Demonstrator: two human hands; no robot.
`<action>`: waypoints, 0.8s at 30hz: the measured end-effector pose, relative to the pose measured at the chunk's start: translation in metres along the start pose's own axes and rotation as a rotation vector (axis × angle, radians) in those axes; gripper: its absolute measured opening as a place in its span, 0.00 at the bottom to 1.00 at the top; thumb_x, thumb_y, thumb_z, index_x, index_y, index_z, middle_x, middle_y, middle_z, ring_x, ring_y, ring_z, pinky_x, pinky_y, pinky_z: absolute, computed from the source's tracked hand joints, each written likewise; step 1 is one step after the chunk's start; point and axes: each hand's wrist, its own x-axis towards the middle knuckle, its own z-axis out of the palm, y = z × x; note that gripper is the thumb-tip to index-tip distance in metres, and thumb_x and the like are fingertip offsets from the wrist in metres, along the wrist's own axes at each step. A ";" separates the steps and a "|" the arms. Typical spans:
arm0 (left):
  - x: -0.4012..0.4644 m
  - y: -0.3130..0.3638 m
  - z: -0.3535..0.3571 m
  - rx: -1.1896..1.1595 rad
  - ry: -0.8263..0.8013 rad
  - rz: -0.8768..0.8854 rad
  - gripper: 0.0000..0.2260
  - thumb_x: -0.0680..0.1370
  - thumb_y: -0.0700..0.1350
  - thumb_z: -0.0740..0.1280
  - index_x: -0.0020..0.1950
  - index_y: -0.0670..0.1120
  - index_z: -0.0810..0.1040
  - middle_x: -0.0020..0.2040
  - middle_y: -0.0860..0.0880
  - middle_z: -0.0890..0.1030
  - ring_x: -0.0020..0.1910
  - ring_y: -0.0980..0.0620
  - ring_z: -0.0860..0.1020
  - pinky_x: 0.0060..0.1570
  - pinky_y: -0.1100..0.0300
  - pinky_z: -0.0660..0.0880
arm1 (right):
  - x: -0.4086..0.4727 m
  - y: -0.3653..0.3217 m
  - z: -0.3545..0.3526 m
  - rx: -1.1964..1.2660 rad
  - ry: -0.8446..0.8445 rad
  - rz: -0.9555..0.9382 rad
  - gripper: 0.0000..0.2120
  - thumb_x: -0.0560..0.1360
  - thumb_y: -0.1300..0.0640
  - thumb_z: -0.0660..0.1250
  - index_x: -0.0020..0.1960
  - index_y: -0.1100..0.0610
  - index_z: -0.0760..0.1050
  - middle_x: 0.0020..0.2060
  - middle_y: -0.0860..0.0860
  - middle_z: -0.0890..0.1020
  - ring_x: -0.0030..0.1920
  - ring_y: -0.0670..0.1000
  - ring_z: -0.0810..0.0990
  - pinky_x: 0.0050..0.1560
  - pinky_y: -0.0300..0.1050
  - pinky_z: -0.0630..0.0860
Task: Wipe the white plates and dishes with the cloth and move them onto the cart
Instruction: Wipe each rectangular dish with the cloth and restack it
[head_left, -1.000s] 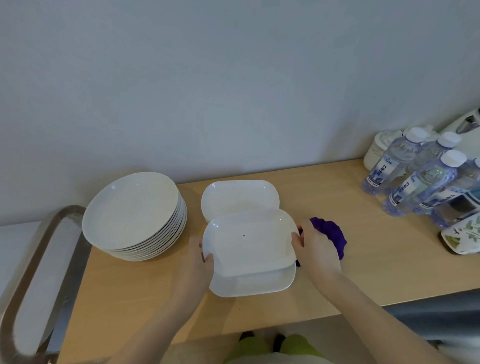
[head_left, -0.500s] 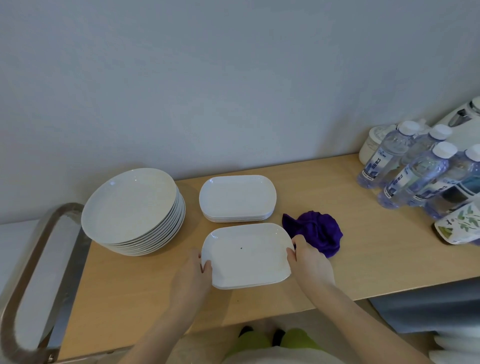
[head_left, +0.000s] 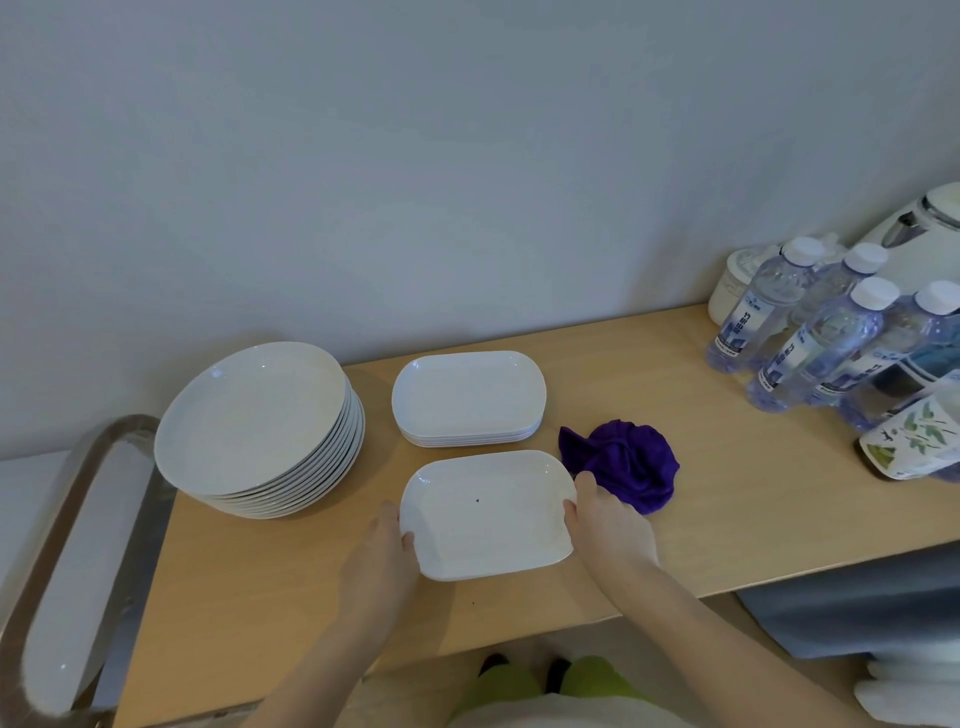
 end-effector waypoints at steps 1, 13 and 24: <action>0.000 -0.001 0.000 0.003 -0.003 0.002 0.05 0.79 0.42 0.57 0.54 0.46 0.67 0.44 0.46 0.76 0.43 0.43 0.76 0.41 0.51 0.73 | 0.002 0.000 -0.002 -0.006 0.021 0.010 0.08 0.82 0.51 0.52 0.49 0.55 0.64 0.37 0.47 0.74 0.34 0.51 0.71 0.26 0.41 0.61; 0.010 0.002 0.000 -0.017 0.063 -0.054 0.06 0.80 0.45 0.56 0.55 0.48 0.68 0.46 0.51 0.75 0.41 0.50 0.76 0.39 0.55 0.73 | 0.029 0.019 -0.020 -0.193 0.054 0.069 0.26 0.77 0.43 0.61 0.70 0.53 0.60 0.66 0.51 0.65 0.64 0.53 0.66 0.57 0.47 0.69; 0.012 0.003 0.000 -0.102 0.047 -0.052 0.07 0.78 0.42 0.58 0.56 0.49 0.70 0.47 0.50 0.76 0.44 0.48 0.76 0.43 0.51 0.76 | 0.063 0.041 -0.043 0.372 0.124 0.168 0.15 0.74 0.69 0.54 0.54 0.61 0.77 0.51 0.58 0.79 0.47 0.57 0.76 0.46 0.50 0.75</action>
